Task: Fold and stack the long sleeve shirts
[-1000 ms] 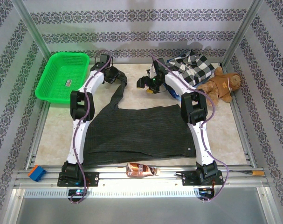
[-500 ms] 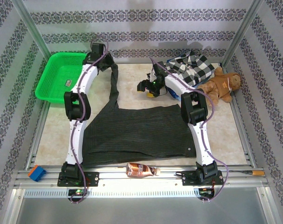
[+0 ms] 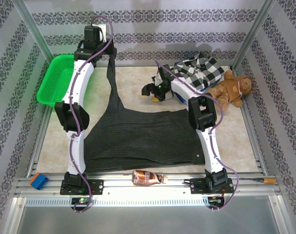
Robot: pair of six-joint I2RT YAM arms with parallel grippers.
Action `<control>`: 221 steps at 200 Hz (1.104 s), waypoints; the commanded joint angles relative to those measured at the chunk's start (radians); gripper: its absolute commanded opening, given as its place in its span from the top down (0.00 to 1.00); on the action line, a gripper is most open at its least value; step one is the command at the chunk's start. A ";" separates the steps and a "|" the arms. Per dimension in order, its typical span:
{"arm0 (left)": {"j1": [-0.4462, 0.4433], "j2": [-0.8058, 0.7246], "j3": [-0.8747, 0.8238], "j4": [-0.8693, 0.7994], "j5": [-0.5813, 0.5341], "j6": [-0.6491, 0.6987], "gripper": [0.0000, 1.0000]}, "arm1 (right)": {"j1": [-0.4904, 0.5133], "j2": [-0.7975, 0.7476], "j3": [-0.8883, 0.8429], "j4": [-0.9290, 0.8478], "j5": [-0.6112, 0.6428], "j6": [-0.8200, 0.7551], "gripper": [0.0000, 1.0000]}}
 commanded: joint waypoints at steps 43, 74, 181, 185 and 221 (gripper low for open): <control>-0.038 0.035 0.031 -0.104 -0.143 0.106 1.00 | 0.018 -0.036 -0.013 0.012 -0.024 0.014 0.23; -0.040 0.040 0.060 -0.237 -0.392 0.145 1.00 | 0.018 -0.038 -0.024 0.018 -0.021 0.018 0.23; -0.064 0.167 0.200 -0.491 -0.827 0.301 1.00 | 0.088 -0.004 0.037 0.125 -0.168 0.043 0.24; -0.065 0.170 0.200 -0.492 -0.822 0.300 1.00 | 0.098 0.000 0.044 0.144 -0.183 0.051 0.24; -0.068 0.179 0.201 -0.501 -0.796 0.273 1.00 | 0.171 0.067 0.125 0.268 -0.208 0.140 0.27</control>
